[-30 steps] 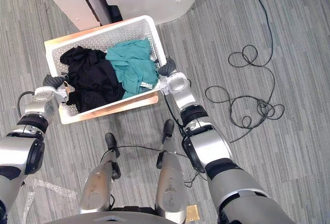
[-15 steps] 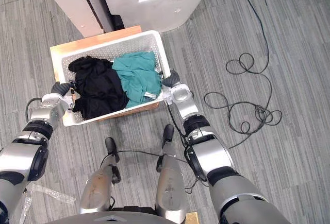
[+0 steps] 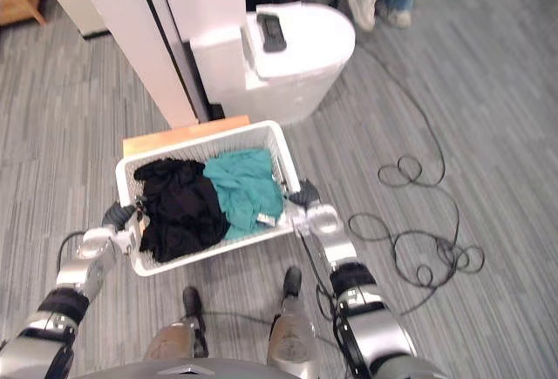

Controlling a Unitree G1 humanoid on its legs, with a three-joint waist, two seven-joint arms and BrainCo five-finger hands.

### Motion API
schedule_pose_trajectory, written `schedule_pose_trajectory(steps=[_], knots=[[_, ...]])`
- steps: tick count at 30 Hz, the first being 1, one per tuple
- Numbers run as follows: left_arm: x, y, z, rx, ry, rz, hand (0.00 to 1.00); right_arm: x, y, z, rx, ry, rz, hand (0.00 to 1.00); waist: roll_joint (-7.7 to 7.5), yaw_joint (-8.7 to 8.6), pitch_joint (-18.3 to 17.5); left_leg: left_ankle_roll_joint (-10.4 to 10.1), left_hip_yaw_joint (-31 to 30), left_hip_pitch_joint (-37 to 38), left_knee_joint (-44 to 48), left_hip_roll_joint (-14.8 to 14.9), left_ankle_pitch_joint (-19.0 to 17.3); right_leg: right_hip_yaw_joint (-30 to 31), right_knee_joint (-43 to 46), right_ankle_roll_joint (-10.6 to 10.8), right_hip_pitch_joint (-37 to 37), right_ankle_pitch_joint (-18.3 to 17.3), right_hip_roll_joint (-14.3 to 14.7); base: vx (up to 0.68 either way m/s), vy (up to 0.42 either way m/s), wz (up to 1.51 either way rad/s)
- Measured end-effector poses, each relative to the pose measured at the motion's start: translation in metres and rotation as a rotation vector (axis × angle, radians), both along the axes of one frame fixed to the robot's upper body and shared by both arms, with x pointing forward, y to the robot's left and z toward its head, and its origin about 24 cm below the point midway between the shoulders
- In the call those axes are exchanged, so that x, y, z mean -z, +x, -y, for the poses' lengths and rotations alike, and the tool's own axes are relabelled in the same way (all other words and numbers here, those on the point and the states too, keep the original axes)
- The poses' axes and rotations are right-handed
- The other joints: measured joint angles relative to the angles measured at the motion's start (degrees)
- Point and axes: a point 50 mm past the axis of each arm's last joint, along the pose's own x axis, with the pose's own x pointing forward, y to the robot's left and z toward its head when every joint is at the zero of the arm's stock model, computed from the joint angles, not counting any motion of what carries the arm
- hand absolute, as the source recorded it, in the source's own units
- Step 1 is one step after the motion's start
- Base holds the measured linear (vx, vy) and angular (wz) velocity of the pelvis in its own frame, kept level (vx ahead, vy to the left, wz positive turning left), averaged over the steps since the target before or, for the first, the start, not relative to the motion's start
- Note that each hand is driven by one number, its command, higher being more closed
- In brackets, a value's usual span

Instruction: Pick up the laundry basket with both hands and put the clothes into the washing machine.

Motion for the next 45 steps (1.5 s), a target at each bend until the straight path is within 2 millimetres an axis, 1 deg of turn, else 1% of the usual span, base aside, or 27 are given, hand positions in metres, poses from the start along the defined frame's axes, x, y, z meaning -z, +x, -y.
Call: schedule_pose_trajectory(steps=[5, 8, 9, 11, 12, 14, 15, 16, 18, 19, 21, 23, 25, 27, 29, 31, 32, 33, 34, 35, 36, 37, 39, 40, 41, 43, 45], knots=[[0.042, -0.060, 0.014, -0.035, -0.124, -0.138, 1.00, 0.022, -0.027, 0.010, 0.011, 0.012, -0.064, 1.00, -0.52, -0.47, -7.3, -0.2, 0.6, 1.4, 0.6, 0.6, -1.8, 0.5, -0.1, 0.2, 1.7, -1.2, 0.5, 0.01, -0.003, -0.04], [0.055, -0.083, 0.019, -0.059, -0.176, -0.187, 1.00, 0.028, -0.033, 0.012, 0.009, 0.016, -0.087, 1.00, -1.05, -0.15, -8.4, -0.3, 1.3, 1.0, 3.4, 1.8, -3.5, 1.4, 0.0, 0.1, 1.8, -1.5, 1.3, -0.03, -0.034, -0.19], [0.059, -0.092, 0.020, -0.063, -0.185, -0.210, 1.00, 0.032, -0.038, 0.013, 0.006, 0.018, -0.105, 1.00, -0.98, 0.11, -8.6, 0.4, 1.1, -1.5, 9.1, 3.8, -6.2, 1.7, 0.0, -0.7, 1.8, -2.0, 2.4, -0.04, -0.053, -0.16], [0.062, -0.096, 0.021, -0.066, -0.195, -0.223, 1.00, 0.034, -0.040, 0.014, 0.002, 0.017, -0.114, 1.00, -0.36, 0.25, -8.5, 2.3, -0.3, -4.5, 15.1, 5.6, -9.1, 1.4, 0.0, -1.1, 2.2, -2.3, 3.7, -0.04, -0.085, 0.12], [0.066, -0.101, 0.026, -0.066, -0.218, -0.241, 1.00, 0.036, -0.044, 0.020, 0.002, 0.003, -0.128, 1.00, 0.76, -0.08, -8.5, 2.6, -3.8, -7.2, 19.4, 7.0, -8.4, 1.0, 0.8, -2.7, 2.6, -3.0, 5.5, -0.03, -0.103, 0.51], [0.065, -0.097, 0.032, -0.047, -0.238, -0.235, 1.00, 0.036, -0.044, 0.024, 0.017, 0.002, -0.128, 1.00, 0.61, -0.03, -8.4, 1.2, -6.0, -8.2, 21.5, 7.2, -6.6, -1.3, 3.8, -4.5, 2.1, -4.3, 5.4, -0.05, -0.086, 0.58], [0.066, -0.097, 0.035, -0.048, -0.250, -0.237, 1.00, 0.034, -0.042, 0.025, 0.017, 0.000, -0.122, 1.00, 0.85, 0.62, -7.7, 0.2, -6.5, -9.5, 29.4, 7.3, -9.8, -1.6, 5.4, -4.7, 2.2, -4.9, 5.1, -0.12, -0.027, -0.03], [0.070, -0.104, 0.043, -0.052, -0.274, -0.255, 1.00, 0.033, -0.042, 0.029, 0.021, -0.010, -0.121, 1.00, 1.16, 2.50, -7.5, 0.8, -6.9, -10.2, 44.4, 5.9, -15.0, -0.2, 7.8, -5.3, 2.4, -5.4, 4.7, -0.15, 0.068, -0.44], [0.070, -0.105, 0.042, -0.039, -0.272, -0.256, 1.00, 0.031, -0.041, 0.029, 0.016, -0.009, -0.106, 1.00, 2.04, 2.45, -7.8, 3.3, -6.0, -8.1, 53.3, 3.0, -17.4, 1.0, 8.4, -5.9, 3.1, -6.2, 5.3, -0.18, 0.088, -0.40], [0.068, -0.102, 0.041, -0.037, -0.269, -0.239, 1.00, 0.028, -0.039, 0.027, 0.012, -0.001, -0.091, 1.00, 2.36, 1.82, -8.1, 4.3, -7.0, -6.4, 52.0, 1.3, -20.6, 2.0, 8.8, -5.8, 2.4, -6.0, 5.9, -0.27, 0.109, -0.36], [0.064, -0.096, 0.039, -0.044, -0.266, -0.210, 1.00, 0.022, -0.032, 0.023, 0.005, 0.004, -0.063, 1.00, 2.78, 1.16, -8.6, 3.6, -11.9, -4.6, 46.0, -2.0, -25.6, 3.8, 9.8, -5.2, -0.8, -5.0, 6.1, -0.28, 0.124, -0.58], [0.059, -0.086, 0.037, -0.043, -0.260, -0.180, 1.00, 0.017, -0.027, 0.021, 0.009, 0.015, -0.041, 1.00, 2.16, 0.56, -8.3, 6.4, -13.2, -2.6, 36.2, -4.6, -31.4, 7.4, 10.1, -3.5, -5.4, -2.6, 5.7, -0.26, 0.137, -0.72], [0.057, -0.085, 0.029, -0.043, -0.232, -0.179, 1.00, 0.021, -0.030, 0.017, 0.020, 0.044, -0.047, 1.00, -0.95, -0.11, -7.4, 8.3, -10.8, -2.9, 33.7, -7.6, -29.0, 10.8, 8.2, -2.0, -6.5, -3.5, 3.9, -0.39, 0.141, -0.54], [0.057, -0.084, 0.032, -0.036, -0.235, -0.179, 1.00, 0.023, -0.037, 0.020, 0.035, 0.055, -0.050, 1.00, -1.18, -1.31, -7.1, 9.9, -9.1, -4.0, 33.1, -7.8, -27.3, 12.8, 7.8, -1.4, -7.3, -4.6, 4.2, -0.27, 0.108, -0.34], [0.056, -0.084, 0.027, -0.034, -0.217, -0.178, 1.00, 0.031, -0.045, 0.019, 0.051, 0.084, -0.071, 1.00, -3.08, -1.63, -6.9, 9.9, -6.8, -3.7, 33.0, -9.7, -27.1, 15.8, 5.9, 0.0, -7.1, -4.0, 3.7, -0.15, 0.134, -0.59], [0.055, -0.084, 0.025, -0.025, -0.195, -0.179, 1.00, 0.038, -0.052, 0.018, 0.076, 0.116, -0.092, 1.00, -3.71, -1.43, -6.5, 11.2, -2.2, -2.7, 28.9, -9.7, -24.7, 17.9, 3.3, 6.7, -7.8, -9.1, 3.6, -0.15, 0.130, -1.10], [0.055, -0.084, 0.022, -0.027, -0.178, -0.176, 1.00, 0.040, -0.053, 0.016, 0.078, 0.128, -0.098, 1.00, -3.82, -1.40, -6.4, 12.1, 1.9, -1.4, 25.4, -9.3, -21.9, 14.9, 3.7, 4.5, -9.2, -8.0, 3.4, -0.15, 0.034, -1.36], [0.052, -0.079, 0.017, -0.024, -0.149, -0.165, 1.00, 0.042, -0.055, 0.012, 0.083, 0.148, -0.104, 1.00, -4.23, -1.42, -6.2, 11.8, 5.1, -1.3, 24.2, -8.2, -20.9, 8.6, 9.2, 0.1, -10.7, -5.7, 3.2, -0.15, 0.004, -1.35], [0.050, -0.076, 0.016, -0.022, -0.141, -0.158, 1.00, 0.044, -0.056, 0.012, 0.090, 0.154, -0.108, 1.00, -4.29, -1.24, -6.0, 11.8, 6.5, -1.2, 23.9, -7.4, -20.6, 4.8, 13.1, -2.5, -10.8, -5.4, 2.9, -0.08, -0.028, -1.20], [0.048, -0.072, 0.017, -0.019, -0.138, -0.145, 1.00, 0.046, -0.059, 0.013, 0.112, 0.161, -0.111, 1.00, -4.50, -1.10, -6.1, 11.4, 8.8, -0.6, 23.1, -6.1, -20.0, -2.4, 21.4, -7.4, -10.0, -7.3, 1.5, -0.02, -0.034, -0.89], [0.047, -0.070, 0.018, -0.017, -0.139, -0.140, 1.00, 0.045, -0.059, 0.013, 0.119, 0.165, -0.108, 1.00, -4.57, -1.14, -6.2, 11.4, 9.9, -0.7, 23.3, -5.3, -19.9, -4.4, 24.9, -8.4, -9.4, -9.6, 0.6, -0.03, -0.057, -1.13], [0.044, -0.064, 0.019, -0.010, -0.140, -0.123, 1.00, 0.043, -0.057, 0.016, 0.133, 0.172, -0.098, 1.00, -5.07, -0.95, -6.0, 11.2, 12.6, -1.1, 24.5, -3.9, -20.1, -5.9, 28.9, -7.7, -9.0, -12.6, -0.9, -0.06, -0.056, -1.02], [0.040, -0.057, 0.022, -0.014, -0.149, -0.103, 1.00, 0.042, -0.056, 0.021, 0.149, 0.167, -0.090, 1.00, -5.98, -2.03, -5.6, 10.0, 14.1, -0.2, 24.5, -4.3, -20.7, -6.0, 28.8, -6.6, -9.8, -10.5, 0.6, -0.08, -0.045, -1.13], [0.042, -0.058, 0.026, -0.022, -0.163, -0.103, 1.00, 0.039, -0.054, 0.025, 0.153, 0.155, -0.081, 1.00, -5.06, -1.02, -5.7, 10.1, 17.9, 2.0, 20.5, -2.4, -18.9, -2.9, 24.0, -5.5, -8.3, -8.7, 3.4, -0.15, -0.074, -1.59], [0.041, -0.059, 0.026, -0.023, -0.167, -0.099, 1.00, 0.036, -0.051, 0.026, 0.143, 0.145, -0.070, 1.00, -4.56, -1.15, -5.8, 9.6, 22.4, 3.7, 17.9, -1.4, -17.8, -4.9, 30.6, -8.2, -8.2, -14.4, 2.9, -0.16, -0.071, -1.64], [0.042, -0.060, 0.031, -0.024, -0.181, -0.095, 1.00, 0.033, -0.049, 0.028, 0.138, 0.136, -0.063, 1.00, -3.99, -1.01, -6.5, 8.8, 26.0, 5.3, 15.1, -1.3, -16.4, -9.2, 35.2, -6.8, -6.4, -19.9, -1.4, -0.07, -0.072, -1.36], [0.040, -0.063, 0.029, -0.036, -0.187, -0.080, 1.00, 0.022, -0.035, 0.021, 0.088, 0.126, -0.029, 1.00, -5.25, 0.79, -8.6, 7.3, 33.2, 4.9, 14.5, -0.2, -15.0, -12.5, 25.7, -5.7, -3.5, -18.8, -6.0, -0.01, -0.153, -1.81]])
